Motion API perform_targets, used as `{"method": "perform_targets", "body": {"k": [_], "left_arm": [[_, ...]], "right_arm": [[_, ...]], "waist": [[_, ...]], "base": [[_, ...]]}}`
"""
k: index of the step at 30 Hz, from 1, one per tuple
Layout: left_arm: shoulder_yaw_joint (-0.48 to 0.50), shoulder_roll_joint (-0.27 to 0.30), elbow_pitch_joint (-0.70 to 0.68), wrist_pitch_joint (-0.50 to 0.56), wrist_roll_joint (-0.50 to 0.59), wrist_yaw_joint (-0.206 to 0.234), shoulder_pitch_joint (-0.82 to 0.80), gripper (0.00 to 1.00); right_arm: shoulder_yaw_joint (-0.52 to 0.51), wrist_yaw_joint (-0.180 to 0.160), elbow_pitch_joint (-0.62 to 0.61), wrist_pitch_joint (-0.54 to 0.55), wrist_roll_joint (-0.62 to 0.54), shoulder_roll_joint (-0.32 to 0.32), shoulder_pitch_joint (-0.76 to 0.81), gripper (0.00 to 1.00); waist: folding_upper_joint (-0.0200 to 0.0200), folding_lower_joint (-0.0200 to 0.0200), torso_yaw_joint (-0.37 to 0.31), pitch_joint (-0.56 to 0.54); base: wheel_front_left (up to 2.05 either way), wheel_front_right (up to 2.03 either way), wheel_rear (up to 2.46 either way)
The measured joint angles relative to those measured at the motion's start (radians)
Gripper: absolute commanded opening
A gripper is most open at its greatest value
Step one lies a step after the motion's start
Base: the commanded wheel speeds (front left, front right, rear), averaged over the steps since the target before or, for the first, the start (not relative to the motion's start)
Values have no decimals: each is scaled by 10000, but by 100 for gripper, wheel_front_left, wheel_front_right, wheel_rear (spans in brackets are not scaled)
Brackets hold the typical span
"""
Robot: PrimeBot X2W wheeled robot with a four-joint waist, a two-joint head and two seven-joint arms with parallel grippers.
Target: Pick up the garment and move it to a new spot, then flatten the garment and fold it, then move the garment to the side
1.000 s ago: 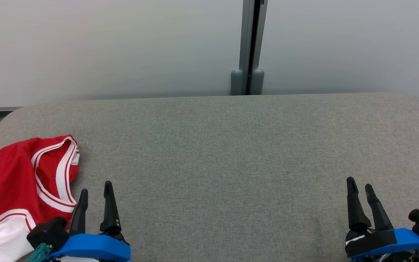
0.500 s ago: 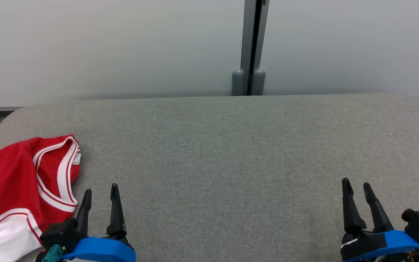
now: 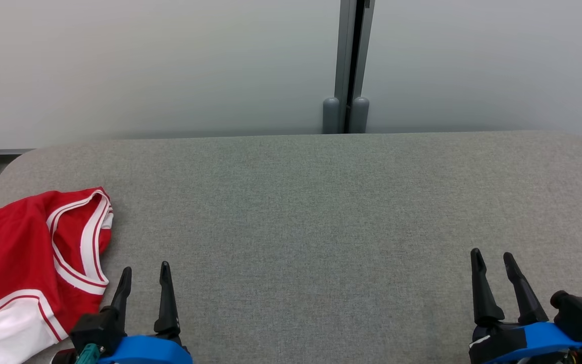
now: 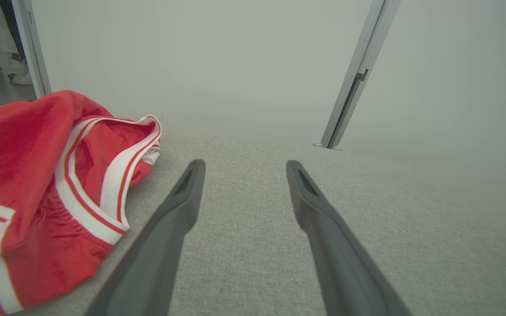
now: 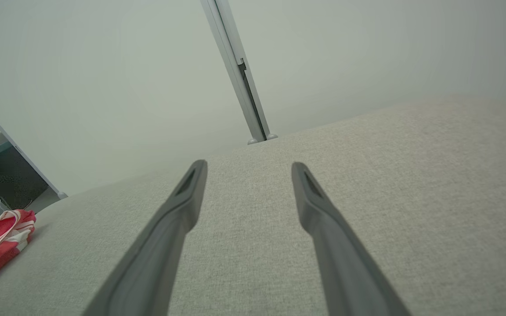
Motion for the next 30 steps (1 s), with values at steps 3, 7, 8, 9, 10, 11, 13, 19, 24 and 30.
{"method": "perform_targets", "body": {"k": [3, 7, 8, 9, 10, 11, 13, 19, 24, 30], "left_arm": [[-23, 0, 35, -67, 178, 33, 0, 100], [-42, 0, 56, -151, 420, 79, 0, 100], [-42, 0, 59, -157, 435, 79, 0, 100], [-42, -2, 59, -169, 441, 77, 0, 100], [-40, -2, 56, -198, 466, 77, 0, 100], [-42, -2, 50, -230, 508, 77, 0, 100], [-44, -4, 46, -251, 556, 75, 0, 100], [-127, -4, 96, -347, 926, 92, 2, 100], [-161, -4, 182, -374, 1009, 127, 2, 100], [-167, -2, 295, -374, 945, 165, 2, 100]], "right_arm": [[17, 0, 2, -75, -201, -2, 2, 100], [31, 2, -4, -163, -468, -4, 24, 100], [35, 2, -4, -174, -543, -4, 42, 100], [36, 2, -6, -188, -631, -6, 62, 100], [36, 2, -8, -201, -721, -6, 76, 100], [35, 2, -10, -209, -788, -6, 81, 100], [36, 2, -21, -261, -905, -10, 83, 100], [36, 12, -33, -368, -1337, -13, 88, 100], [33, 12, -46, -382, -1411, -15, 90, 100], [13, 12, -61, -382, -1417, -15, 92, 100]], "waist": [[0, -1, 8, -10], [0, -1, 13, -18], [0, -1, 12, -20], [1, -1, 11, -21], [0, -1, 11, -22], [0, -1, 11, -23], [0, 0, 10, -26], [0, -1, 8, -29], [0, -1, -2, -24], [0, 0, -11, -21]], "base": [[0, 0, 0], [0, 0, 0], [0, 0, 0], [0, 0, 0], [0, 0, 0], [0, 0, 0], [0, 0, 0], [0, 0, 0], [0, 0, 0], [0, 0, 0]]}}
